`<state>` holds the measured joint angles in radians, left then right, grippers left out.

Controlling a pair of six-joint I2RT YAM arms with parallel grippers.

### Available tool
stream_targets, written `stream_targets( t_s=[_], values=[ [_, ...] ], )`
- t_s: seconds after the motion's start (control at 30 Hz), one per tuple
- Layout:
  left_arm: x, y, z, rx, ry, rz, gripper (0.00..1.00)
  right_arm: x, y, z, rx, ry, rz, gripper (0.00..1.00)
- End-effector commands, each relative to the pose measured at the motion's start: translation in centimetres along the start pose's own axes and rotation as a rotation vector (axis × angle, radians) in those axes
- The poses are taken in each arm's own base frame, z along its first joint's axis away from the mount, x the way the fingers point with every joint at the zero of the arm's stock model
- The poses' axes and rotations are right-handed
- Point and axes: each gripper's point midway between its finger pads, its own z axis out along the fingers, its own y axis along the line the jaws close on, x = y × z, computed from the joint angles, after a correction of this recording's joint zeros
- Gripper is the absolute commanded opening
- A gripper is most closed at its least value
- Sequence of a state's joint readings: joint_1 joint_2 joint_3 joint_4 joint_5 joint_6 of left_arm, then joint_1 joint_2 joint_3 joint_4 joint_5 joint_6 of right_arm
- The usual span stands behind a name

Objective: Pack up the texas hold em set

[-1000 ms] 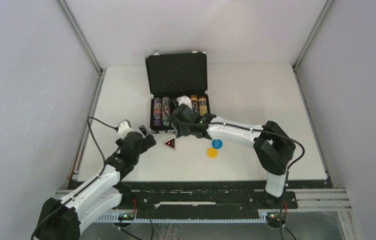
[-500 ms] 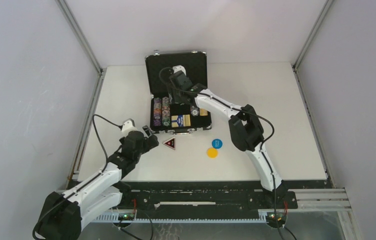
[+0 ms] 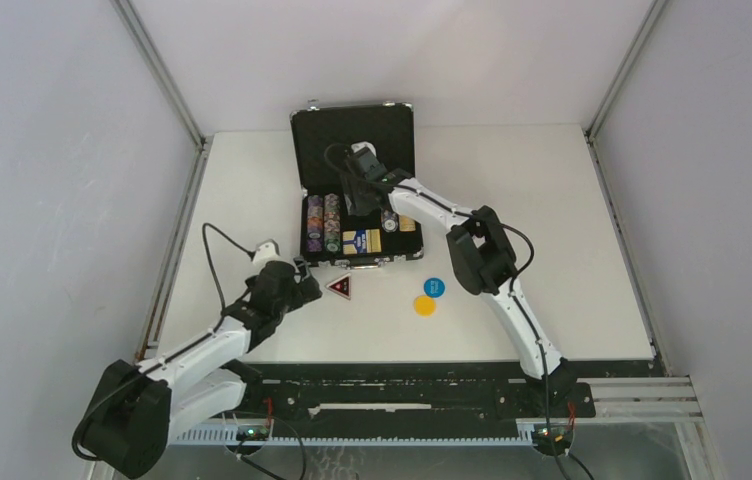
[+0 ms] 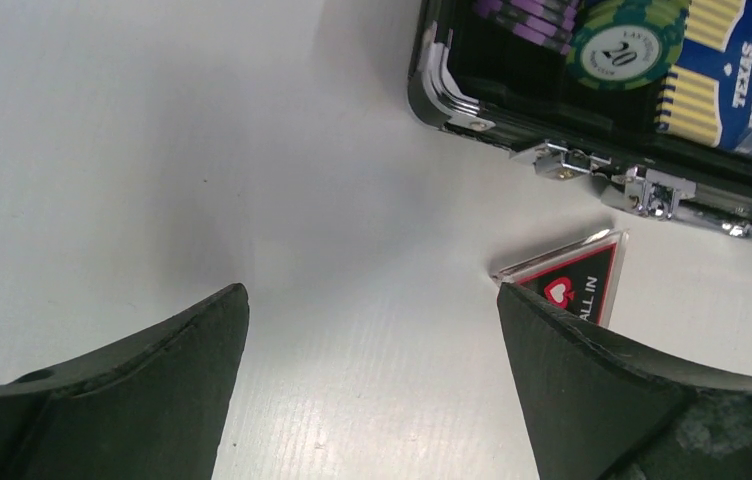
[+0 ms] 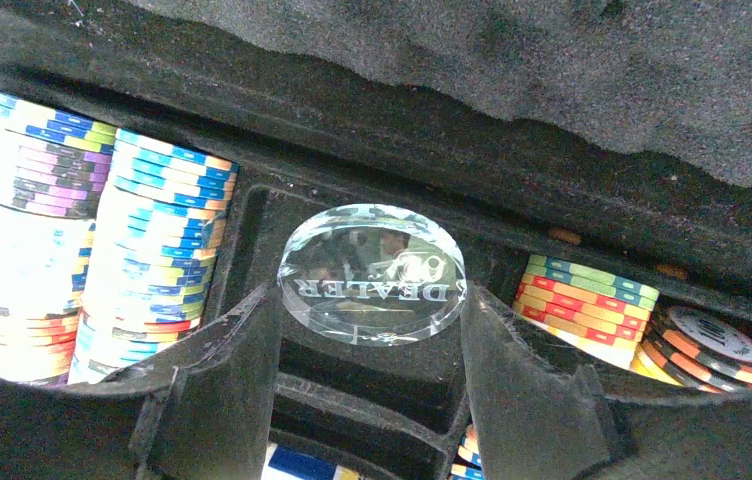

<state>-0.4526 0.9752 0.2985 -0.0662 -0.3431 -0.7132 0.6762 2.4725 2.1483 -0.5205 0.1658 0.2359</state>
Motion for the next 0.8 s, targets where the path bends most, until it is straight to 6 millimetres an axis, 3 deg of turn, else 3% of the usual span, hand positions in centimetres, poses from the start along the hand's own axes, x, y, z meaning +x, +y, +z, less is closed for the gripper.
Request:
stream_targets(
  t_s=[0.0,0.17,0.3,0.37,0.57,0.77],
  values=[
    [-3.0,-4.3,-0.8,0.088,-0.054,0.045,0.99,-2.1,-0.2,-1.3,-0.017,-0.053,0.005,0.58],
    [-3.1,-6.4,-1.0,0.122,-0.039,0.071,0.98,-2.6,0.0,-2.8,-0.038,-0.087,0.016,0.52],
    [-3.3,-7.2,-0.9,0.119,-0.022,0.083,0.98,-3.0,-0.3,-3.9,-0.030,-0.105,0.018,0.76],
    [-3.1,-7.4,-0.5,0.104,-0.003,0.094,0.98,-3.6,-0.5,-4.9,-0.026,-0.126,0.019,0.81],
    [-1.3,-8.4,0.2,0.082,0.062,0.141,0.98,-4.9,-1.7,-9.0,-0.010,-0.216,0.036,0.81],
    [0.3,-9.0,1.1,0.040,0.097,0.210,0.98,-4.4,-3.3,-11.3,-0.002,-0.234,0.056,0.81]
  ],
)
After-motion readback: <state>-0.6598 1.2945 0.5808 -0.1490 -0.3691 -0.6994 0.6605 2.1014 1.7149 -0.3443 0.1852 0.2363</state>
